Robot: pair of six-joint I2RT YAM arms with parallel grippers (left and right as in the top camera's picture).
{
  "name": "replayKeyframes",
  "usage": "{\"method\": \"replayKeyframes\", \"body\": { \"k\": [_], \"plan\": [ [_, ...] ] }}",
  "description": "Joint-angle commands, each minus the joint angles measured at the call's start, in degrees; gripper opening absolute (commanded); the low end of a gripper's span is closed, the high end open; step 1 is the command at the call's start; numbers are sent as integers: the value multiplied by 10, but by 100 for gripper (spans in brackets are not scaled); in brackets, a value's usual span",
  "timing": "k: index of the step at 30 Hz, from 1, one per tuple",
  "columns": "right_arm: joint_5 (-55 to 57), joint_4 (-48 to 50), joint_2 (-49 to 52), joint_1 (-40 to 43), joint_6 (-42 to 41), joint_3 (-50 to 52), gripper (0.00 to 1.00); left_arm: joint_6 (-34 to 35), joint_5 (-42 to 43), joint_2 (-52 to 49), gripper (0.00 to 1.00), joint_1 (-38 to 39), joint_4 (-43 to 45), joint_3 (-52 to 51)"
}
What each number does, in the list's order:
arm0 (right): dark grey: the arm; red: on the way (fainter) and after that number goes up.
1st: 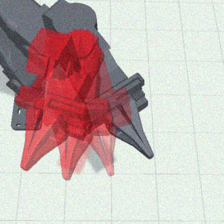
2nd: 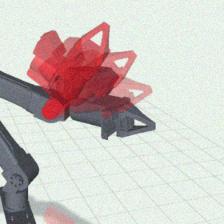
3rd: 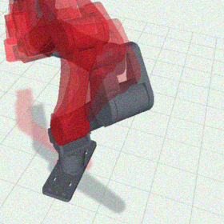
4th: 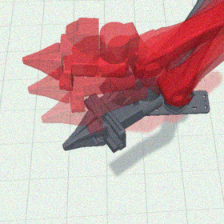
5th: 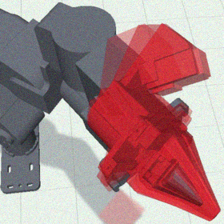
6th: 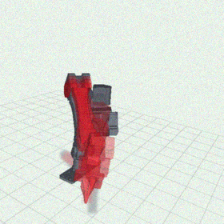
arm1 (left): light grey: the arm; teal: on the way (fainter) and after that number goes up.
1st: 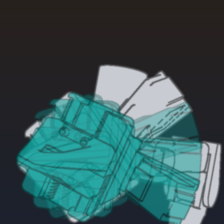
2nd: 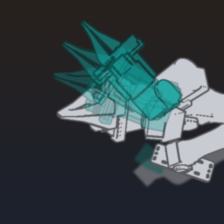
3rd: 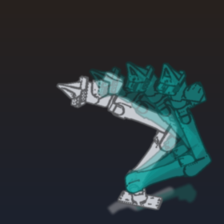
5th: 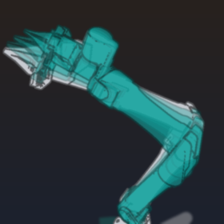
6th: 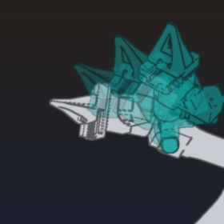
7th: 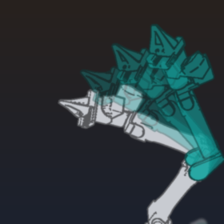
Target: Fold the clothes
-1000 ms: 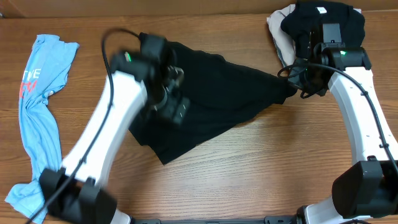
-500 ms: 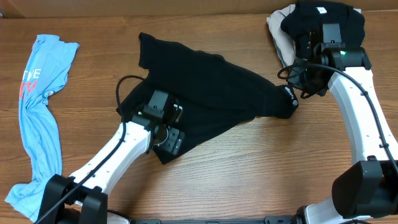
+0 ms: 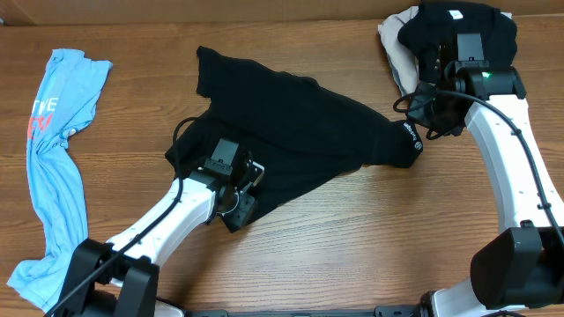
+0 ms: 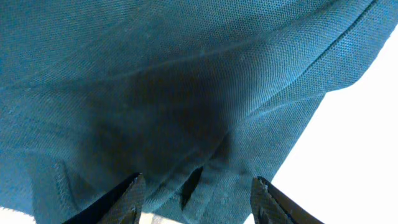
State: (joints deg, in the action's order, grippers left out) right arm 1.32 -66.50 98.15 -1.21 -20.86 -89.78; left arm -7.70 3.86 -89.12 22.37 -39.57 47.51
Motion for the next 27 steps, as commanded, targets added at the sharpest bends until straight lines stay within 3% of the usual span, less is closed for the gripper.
{"method": "replayKeyframes", "body": {
  "k": [1,5,7,10,11,19,27],
  "plan": [
    [-2,2,0,1,-1,-1,47,-16,17,-29,56,-2,7,-5],
    [-2,2,0,1,-1,-1,58,-16,25,-61,55,-2,7,-5],
    [-1,2,0,1,-1,-1,61,-16,25,-76,48,-2,9,-5],
    [-1,2,0,1,1,-1,64,-15,17,-86,13,-2,9,-5],
    [-1,2,0,1,1,-1,64,-15,15,-86,6,-3,9,-5],
    [-2,2,0,1,1,-1,68,17,-13,-86,4,-3,-13,29],
    [-14,14,2,1,1,17,71,20,-16,-86,4,-3,-153,170]
  ]
}}
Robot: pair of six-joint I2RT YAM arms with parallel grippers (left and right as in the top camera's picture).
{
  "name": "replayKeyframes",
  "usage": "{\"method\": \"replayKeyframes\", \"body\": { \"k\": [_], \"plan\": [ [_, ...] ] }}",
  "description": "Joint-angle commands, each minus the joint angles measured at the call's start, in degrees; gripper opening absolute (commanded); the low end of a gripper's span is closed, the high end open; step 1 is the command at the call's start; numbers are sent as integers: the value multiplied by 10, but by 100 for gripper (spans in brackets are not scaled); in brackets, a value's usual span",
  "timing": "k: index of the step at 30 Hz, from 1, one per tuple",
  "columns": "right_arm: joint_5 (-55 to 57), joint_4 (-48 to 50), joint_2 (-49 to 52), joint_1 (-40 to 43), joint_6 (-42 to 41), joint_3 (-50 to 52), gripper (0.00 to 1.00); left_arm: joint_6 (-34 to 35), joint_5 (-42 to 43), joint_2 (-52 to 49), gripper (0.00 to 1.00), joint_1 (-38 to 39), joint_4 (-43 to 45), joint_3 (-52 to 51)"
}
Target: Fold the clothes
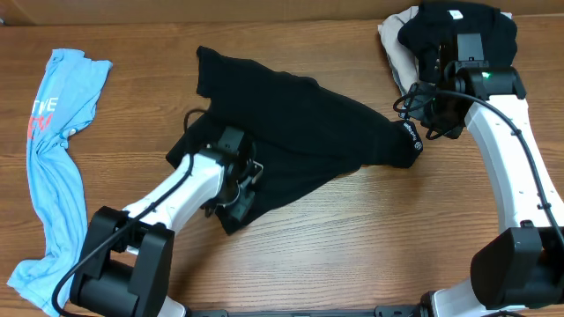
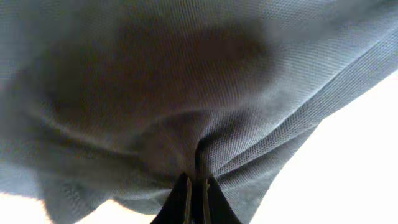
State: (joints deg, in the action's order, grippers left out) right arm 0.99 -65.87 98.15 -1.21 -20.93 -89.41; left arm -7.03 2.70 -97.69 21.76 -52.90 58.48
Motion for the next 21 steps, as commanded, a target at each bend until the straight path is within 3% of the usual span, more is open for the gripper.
{"method": "replayKeyframes", "body": {
  "k": [1,10,15,21],
  "plan": [
    [-16,18,3,1,1,24,71,19,-9,0,4,3,-37,81],
    [-41,124,6,1,-17,157,71,80,-109,0,4,3,-158,217],
    [-41,139,7,1,-46,202,72,122,-161,0,4,3,-178,278],
    [-48,176,7,1,-62,252,70,124,-186,0,4,3,-175,353]
  ]
}}
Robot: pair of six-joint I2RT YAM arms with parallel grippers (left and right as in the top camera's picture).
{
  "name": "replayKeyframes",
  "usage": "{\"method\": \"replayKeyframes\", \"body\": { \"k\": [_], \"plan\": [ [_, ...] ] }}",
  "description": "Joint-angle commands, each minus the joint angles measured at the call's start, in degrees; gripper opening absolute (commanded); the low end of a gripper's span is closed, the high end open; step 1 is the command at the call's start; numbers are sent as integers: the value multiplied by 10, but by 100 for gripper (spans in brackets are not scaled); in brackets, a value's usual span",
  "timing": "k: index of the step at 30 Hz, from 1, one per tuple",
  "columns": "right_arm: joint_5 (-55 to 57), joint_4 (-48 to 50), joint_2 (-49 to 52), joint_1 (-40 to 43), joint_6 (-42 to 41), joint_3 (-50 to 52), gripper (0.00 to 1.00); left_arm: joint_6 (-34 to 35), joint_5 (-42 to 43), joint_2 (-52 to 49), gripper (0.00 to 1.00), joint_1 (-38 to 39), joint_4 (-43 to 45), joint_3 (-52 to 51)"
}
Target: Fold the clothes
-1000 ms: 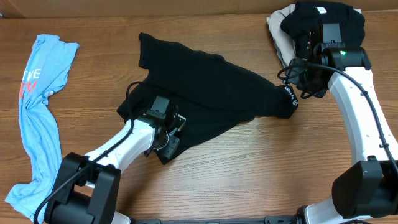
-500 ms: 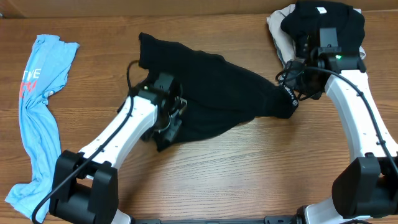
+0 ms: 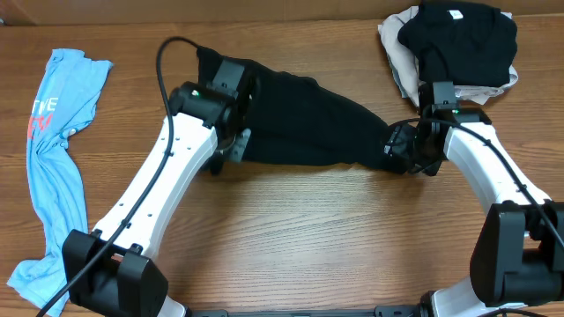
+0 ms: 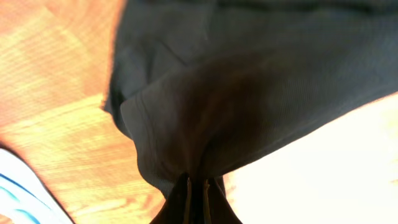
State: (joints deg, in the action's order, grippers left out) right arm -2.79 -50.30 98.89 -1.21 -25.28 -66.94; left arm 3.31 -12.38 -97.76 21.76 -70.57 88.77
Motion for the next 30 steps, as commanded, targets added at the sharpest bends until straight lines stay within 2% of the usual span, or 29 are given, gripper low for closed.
{"method": "replayKeyframes", "body": {
  "k": [1,4,11,20,21,23,27,30],
  "plan": [
    [-17,30,-1,1,-18,36,69,21,-37,0,4,3,3,57],
    [-54,72,-1,0,-21,71,61,21,-37,0,4,3,12,75],
    [-54,111,-1,-9,-50,120,52,21,-37,0,4,3,24,78],
    [-42,169,7,-10,-70,156,50,21,-37,0,4,3,34,78],
    [-41,173,11,-10,-76,160,46,21,-37,0,4,3,35,78],
    [-41,172,21,-10,-76,161,27,20,-37,0,4,3,38,78],
    [-38,179,29,-16,-76,161,4,18,-37,0,4,3,49,78],
    [-42,181,21,-16,-76,153,4,19,-55,0,4,3,64,79]
  ]
}}
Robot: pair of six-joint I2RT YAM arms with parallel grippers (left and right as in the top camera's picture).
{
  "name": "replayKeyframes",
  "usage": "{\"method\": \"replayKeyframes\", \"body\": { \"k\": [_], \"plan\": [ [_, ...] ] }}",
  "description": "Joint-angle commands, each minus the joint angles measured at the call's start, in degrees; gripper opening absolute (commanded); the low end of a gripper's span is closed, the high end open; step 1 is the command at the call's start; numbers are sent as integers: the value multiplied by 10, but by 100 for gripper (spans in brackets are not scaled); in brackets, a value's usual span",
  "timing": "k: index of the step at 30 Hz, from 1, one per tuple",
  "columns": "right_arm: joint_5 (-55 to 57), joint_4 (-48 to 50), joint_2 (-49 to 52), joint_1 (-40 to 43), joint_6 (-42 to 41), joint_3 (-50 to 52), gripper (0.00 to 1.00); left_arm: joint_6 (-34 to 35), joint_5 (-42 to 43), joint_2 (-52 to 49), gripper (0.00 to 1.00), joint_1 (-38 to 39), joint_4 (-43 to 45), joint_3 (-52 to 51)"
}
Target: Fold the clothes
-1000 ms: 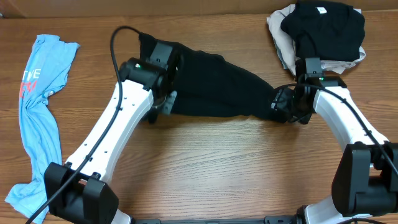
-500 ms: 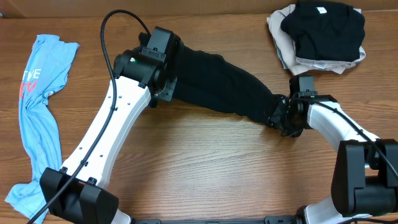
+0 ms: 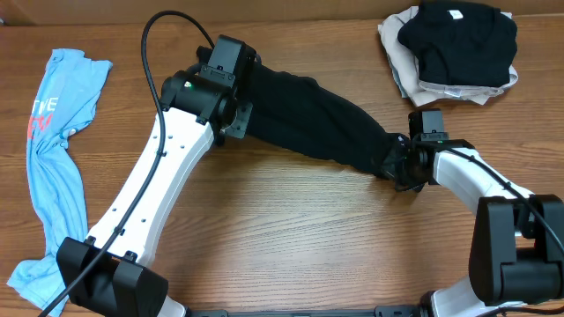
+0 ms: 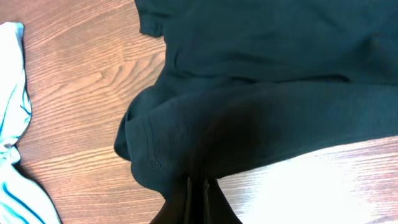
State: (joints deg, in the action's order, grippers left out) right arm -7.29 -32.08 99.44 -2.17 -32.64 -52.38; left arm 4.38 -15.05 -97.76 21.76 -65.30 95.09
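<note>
A black garment [image 3: 317, 123] lies gathered into a long band across the table, from upper left to the right. In the overhead view my left gripper [image 3: 234, 123] is at its left end. The left wrist view shows that gripper [image 4: 198, 190] shut on a fold of the black garment [image 4: 267, 124], held above the wood. My right gripper [image 3: 395, 165] is sunk in the bunched right end of the band and looks shut on it; its fingers are mostly hidden by dark cloth.
A light blue shirt [image 3: 53, 132] lies crumpled along the left side of the table; its edge [image 4: 12, 118] also shows in the left wrist view. A stack of folded clothes [image 3: 454, 44], black on top, sits at the back right corner.
My left gripper has moved a little farther back with the cloth, still shut. The right gripper has shifted slightly, and the garment is drawn into a narrower band between the two.
The black garment lay spread out, my left gripper open over its near corner and the right arm by the stack. Then the left gripper was shut on that corner. Later the corner was at the back left and the right gripper at the right end; now the garment is a band.
</note>
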Motion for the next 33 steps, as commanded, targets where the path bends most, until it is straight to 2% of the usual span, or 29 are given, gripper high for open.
{"method": "replayKeyframes", "body": {
  "k": [1,7,12,16,20,28,33],
  "plan": [
    [3,-7,10,-5,-2,2,4,9,-40,1,4,2,12,19],
    [3,-105,-64,27,32,-108,4,23,-74,3,4,-29,-21,98],
    [3,-225,-121,65,93,-282,4,21,-90,5,4,-78,-56,207],
    [4,-317,-130,91,146,-445,4,19,-116,5,4,-120,-75,287],
    [7,-376,-130,104,166,-554,4,14,-144,7,4,-145,-88,340],
    [12,-472,-134,106,182,-687,4,3,-247,41,4,-158,-90,398],
    [12,-498,-152,106,193,-715,4,3,-276,64,4,-158,-91,398]
  ]
}}
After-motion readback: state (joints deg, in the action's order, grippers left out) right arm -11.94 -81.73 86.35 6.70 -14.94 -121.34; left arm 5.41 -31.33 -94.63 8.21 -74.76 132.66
